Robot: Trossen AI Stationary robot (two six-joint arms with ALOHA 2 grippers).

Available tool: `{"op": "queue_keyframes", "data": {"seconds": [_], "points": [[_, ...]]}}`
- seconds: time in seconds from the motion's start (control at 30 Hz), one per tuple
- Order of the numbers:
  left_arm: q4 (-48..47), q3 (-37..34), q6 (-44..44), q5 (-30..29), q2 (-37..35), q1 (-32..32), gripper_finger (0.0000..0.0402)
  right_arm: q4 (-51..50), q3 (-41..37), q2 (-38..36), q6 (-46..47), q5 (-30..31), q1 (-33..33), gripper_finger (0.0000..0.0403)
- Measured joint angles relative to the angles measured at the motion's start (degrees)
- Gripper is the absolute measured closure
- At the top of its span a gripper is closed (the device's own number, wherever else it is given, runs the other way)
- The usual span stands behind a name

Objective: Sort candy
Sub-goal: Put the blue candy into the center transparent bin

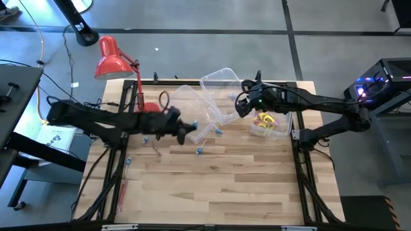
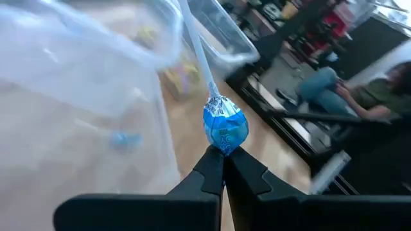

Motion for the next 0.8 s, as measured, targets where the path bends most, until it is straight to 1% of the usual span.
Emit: {"op": "queue_keyframes", "data": {"seconds": [0.07, 0.2, 0.3, 0.5, 0.67, 0.8], "points": [[0.1, 2.3, 2.0, 1.7, 2.7, 2.9, 0.0401, 0.1, 0.0, 0.1, 0.0, 0.0, 0.0, 0.0176], [0.6, 8.4, 9.0, 5.0, 8.8, 7.7, 0.0401, 1.5, 0.0, 0.1, 0.0, 0.2, 0.0, 0.0176], [0.6, 13.2, 13.1, 6.4, 13.8, 10.6, 0.0401, 2.9, 0.0, 0.1, 0.0, 0.2, 0.0, 0.0176], [1.1, 22.1, 18.5, 6.5, 24.2, 15.1, 0.0401, 6.2, 0.0, 0.1, 0.0, 0.3, 0.0, 0.0176], [1.5, 27.8, 18.8, 6.5, 31.9, 17.6, 0.04, 10.7, 0.0, 0.1, -0.7, 1.0, 0.0, 0.0176], [1.6, 31.2, 21.2, 7.0, 36.3, 18.4, 0.0383, 14.1, 0.0, 0.1, -1.5, 1.0, 0.0, 0.0176]]}}
